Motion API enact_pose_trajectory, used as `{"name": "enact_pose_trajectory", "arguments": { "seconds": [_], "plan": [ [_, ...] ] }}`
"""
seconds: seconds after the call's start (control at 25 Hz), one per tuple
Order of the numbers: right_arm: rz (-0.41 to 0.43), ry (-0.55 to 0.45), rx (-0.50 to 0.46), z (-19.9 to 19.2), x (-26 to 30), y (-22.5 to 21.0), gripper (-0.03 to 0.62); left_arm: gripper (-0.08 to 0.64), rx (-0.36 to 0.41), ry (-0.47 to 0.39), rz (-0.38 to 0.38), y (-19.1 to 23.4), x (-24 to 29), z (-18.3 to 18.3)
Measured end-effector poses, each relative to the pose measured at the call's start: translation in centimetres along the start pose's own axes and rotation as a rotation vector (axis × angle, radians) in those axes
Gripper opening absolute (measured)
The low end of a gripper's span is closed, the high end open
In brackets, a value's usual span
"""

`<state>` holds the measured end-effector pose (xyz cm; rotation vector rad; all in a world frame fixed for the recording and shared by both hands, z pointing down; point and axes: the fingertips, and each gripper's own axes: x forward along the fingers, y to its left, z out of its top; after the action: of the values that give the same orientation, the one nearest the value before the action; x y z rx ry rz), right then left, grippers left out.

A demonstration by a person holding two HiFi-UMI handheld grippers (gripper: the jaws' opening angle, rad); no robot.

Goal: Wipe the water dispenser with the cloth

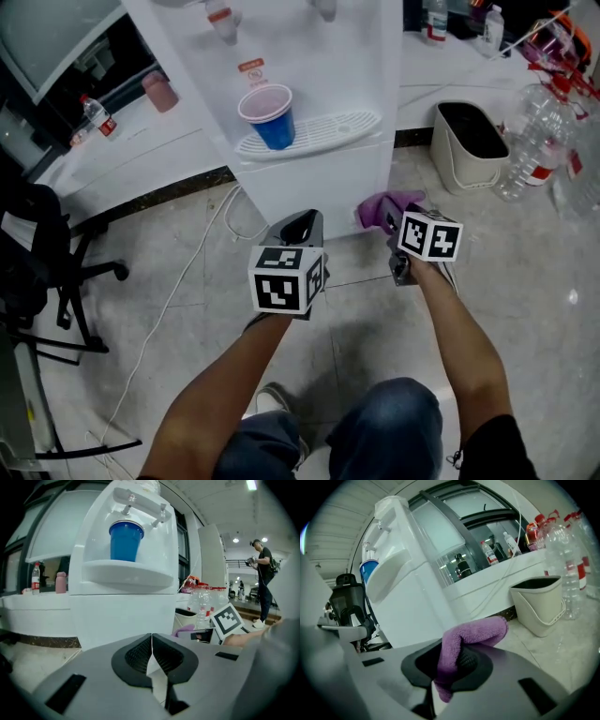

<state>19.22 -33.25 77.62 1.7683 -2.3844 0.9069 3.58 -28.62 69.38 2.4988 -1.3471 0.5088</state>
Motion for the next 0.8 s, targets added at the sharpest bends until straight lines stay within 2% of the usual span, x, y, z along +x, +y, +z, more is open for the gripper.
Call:
{"name": "enact_pose_trajectory", "arguments": {
  "seconds": [0.2,0.36,0.6,0.8],
  "plan": [
    [0.013,0.016,-0.109,3.1,-3.1,3.5,0.046,0.028,-0.028,0.008,-0.015,-1.0,-1.0,2.8],
    [0.007,0.030,-0.120,6.1,-6.2,6.4,0.046,0.028,-0.046,0.028,-0.021,-1.2,-3.1,5.8],
    [0.010,0.046,-0.122,13.4,-10.8,12.2,0.046,0.028,-0.050,0.048,-0.023,-1.4,-8.2,13.3],
    [0.016,0.050,-0.136,21.1,-15.1,18.1,0.046,0.028,-0.075,0.062,-0.012,-1.0,-13.0,21.7]
  ]
}}
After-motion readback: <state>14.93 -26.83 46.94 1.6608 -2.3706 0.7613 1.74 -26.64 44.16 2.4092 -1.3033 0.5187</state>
